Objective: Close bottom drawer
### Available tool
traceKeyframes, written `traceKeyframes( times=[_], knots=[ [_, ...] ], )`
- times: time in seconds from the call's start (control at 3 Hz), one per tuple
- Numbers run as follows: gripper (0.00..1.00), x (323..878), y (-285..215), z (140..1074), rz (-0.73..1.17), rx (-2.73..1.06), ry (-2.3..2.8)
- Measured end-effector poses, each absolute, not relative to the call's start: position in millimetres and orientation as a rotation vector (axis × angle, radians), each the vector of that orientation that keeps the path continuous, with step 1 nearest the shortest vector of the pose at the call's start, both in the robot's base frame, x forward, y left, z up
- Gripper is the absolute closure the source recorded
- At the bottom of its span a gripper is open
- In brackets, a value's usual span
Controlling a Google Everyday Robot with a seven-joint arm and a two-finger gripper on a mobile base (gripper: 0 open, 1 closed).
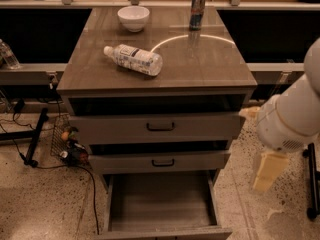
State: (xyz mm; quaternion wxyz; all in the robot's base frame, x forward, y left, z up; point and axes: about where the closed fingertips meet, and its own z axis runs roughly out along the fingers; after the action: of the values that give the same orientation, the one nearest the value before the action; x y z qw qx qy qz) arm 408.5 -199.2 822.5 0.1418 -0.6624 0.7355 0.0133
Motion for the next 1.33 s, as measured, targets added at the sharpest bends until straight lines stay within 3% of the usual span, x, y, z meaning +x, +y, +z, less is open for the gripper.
traceKeyframes(
  times=[0.33, 0.67, 1.33],
  knots=[
    [0.00, 385.0, -176.6, 733.5, 0.182, -1.976, 2.112],
    [0.00, 385.2, -173.9, 729.6, 0.186, -1.977, 2.108],
    [0.00, 384.7, -84.7, 572.2, 0.316, -2.096, 1.956]
  ],
)
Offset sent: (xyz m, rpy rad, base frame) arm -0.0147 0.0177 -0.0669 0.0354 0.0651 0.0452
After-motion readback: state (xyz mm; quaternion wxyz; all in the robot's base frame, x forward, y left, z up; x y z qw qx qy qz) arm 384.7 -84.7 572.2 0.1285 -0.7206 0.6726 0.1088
